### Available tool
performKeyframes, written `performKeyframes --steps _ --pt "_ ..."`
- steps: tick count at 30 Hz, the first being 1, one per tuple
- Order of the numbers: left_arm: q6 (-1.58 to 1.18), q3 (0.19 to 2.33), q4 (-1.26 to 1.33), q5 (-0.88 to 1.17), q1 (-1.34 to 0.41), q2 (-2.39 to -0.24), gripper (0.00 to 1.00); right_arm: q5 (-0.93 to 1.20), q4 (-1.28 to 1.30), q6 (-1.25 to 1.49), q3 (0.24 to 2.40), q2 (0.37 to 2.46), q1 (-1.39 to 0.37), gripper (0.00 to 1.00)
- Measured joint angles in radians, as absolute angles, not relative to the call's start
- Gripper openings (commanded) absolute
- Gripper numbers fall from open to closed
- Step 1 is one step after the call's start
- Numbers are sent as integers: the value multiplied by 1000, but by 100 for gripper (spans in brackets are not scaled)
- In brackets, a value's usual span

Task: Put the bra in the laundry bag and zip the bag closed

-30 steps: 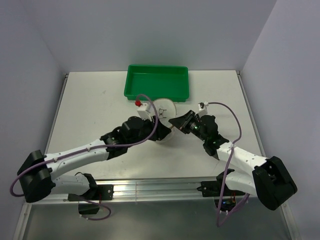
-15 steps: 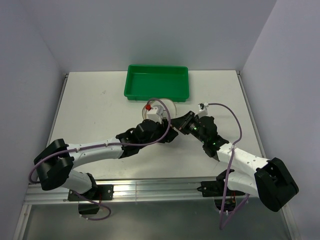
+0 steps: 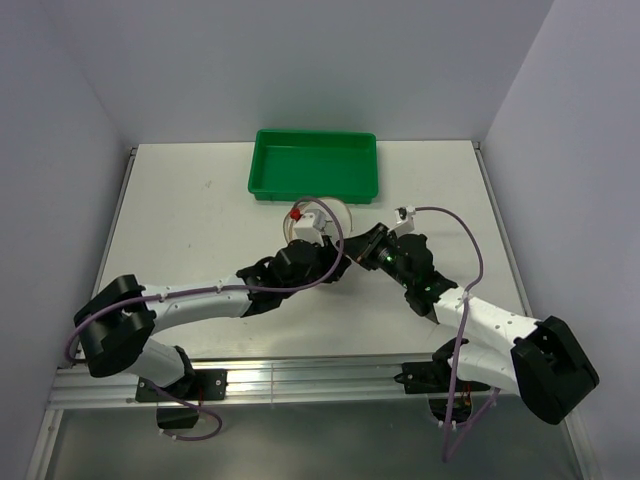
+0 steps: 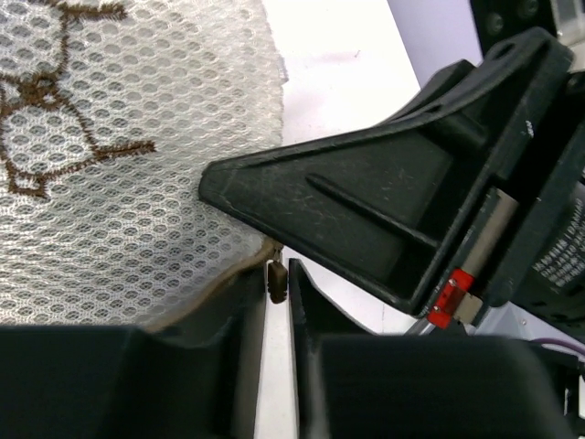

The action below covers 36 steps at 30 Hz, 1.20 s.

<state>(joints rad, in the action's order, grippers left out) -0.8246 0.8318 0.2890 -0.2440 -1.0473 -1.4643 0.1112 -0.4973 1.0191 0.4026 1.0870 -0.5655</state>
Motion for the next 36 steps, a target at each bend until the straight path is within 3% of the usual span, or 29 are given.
performKeyframes --steps 1,2,11,26,28,29,30,31,33,36 --pt "-822 832 289 -250 -1049 -1468 2 111 -495 1016 403 1084 -567 3" --pt "-819 833 290 -253 -1049 -1471 0 108 -491 1012 403 1082 -567 2" --pt "-791 812 288 -268 -1055 -1448 0 110 -456 979 404 1061 -560 0" --pt "-712 624 185 -404 -985 -1214 0 346 -290 816 524 1100 -400 0" --pt "-699 624 165 -437 -982 -1187 0 377 -243 784 580 1135 -392 14" --pt "-694 624 154 -448 -982 -1171 0 387 -224 772 609 1151 -391 40" --pt "-692 624 147 -453 -982 -1155 0 393 -207 757 639 1168 -392 54" --pt "-692 623 143 -461 -982 -1137 0 389 -192 752 657 1175 -392 76" --pt "-694 623 144 -470 -985 -1106 0 376 -173 734 672 1173 -387 85" --pt "-702 623 153 -469 -1001 -1084 0 342 -126 723 670 1137 -388 86"
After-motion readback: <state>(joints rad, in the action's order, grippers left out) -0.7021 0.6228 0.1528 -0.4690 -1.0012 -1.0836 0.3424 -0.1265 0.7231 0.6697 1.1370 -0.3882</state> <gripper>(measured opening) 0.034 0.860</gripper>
